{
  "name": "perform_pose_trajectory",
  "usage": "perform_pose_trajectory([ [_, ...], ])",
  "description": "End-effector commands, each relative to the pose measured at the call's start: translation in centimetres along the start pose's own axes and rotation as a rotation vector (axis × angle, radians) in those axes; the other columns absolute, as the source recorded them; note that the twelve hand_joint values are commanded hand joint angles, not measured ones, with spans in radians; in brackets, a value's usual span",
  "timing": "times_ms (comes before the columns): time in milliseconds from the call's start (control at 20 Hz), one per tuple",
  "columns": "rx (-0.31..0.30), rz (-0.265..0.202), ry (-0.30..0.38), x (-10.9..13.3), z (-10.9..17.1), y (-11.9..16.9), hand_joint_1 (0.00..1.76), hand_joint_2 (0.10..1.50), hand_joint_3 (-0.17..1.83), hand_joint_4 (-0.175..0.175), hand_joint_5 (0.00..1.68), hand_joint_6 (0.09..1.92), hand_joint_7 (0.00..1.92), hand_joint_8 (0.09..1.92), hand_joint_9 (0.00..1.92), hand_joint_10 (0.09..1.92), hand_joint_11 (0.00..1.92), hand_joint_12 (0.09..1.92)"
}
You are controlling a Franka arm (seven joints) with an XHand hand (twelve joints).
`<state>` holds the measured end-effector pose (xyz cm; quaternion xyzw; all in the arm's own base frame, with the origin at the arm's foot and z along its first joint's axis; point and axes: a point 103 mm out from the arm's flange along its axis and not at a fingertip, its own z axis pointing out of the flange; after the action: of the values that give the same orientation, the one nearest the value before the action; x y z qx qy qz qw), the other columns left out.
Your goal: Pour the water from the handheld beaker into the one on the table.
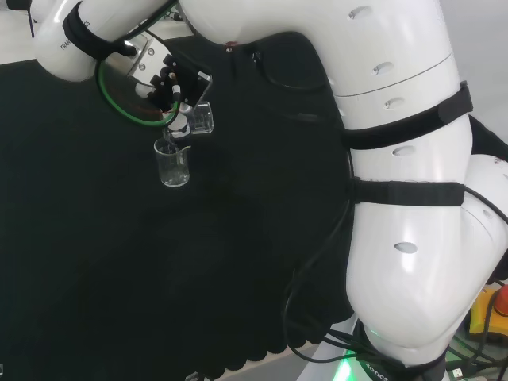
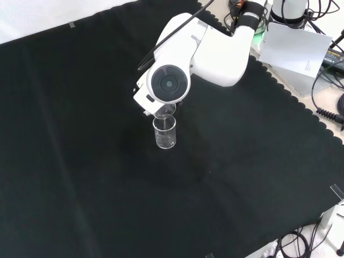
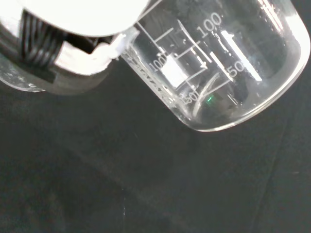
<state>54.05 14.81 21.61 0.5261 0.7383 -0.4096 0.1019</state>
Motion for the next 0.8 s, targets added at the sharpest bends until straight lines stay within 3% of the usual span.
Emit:
perform_pose_trajectory([
  [50, 0.004, 0.0, -0.006, -0.23, 0.11, -0.16, 1.18, 0.71, 0.56, -0.046, 1.29, 0.61, 1.71, 0.09, 1.71, 0.17, 1.4, 0.67],
  [800, 0.022, -0.007, -0.022, 0.0, -0.1, -0.33, 1.18, 0.71, 0.55, -0.05, 1.28, 0.62, 1.71, 0.09, 1.7, 0.19, 1.4, 0.66],
])
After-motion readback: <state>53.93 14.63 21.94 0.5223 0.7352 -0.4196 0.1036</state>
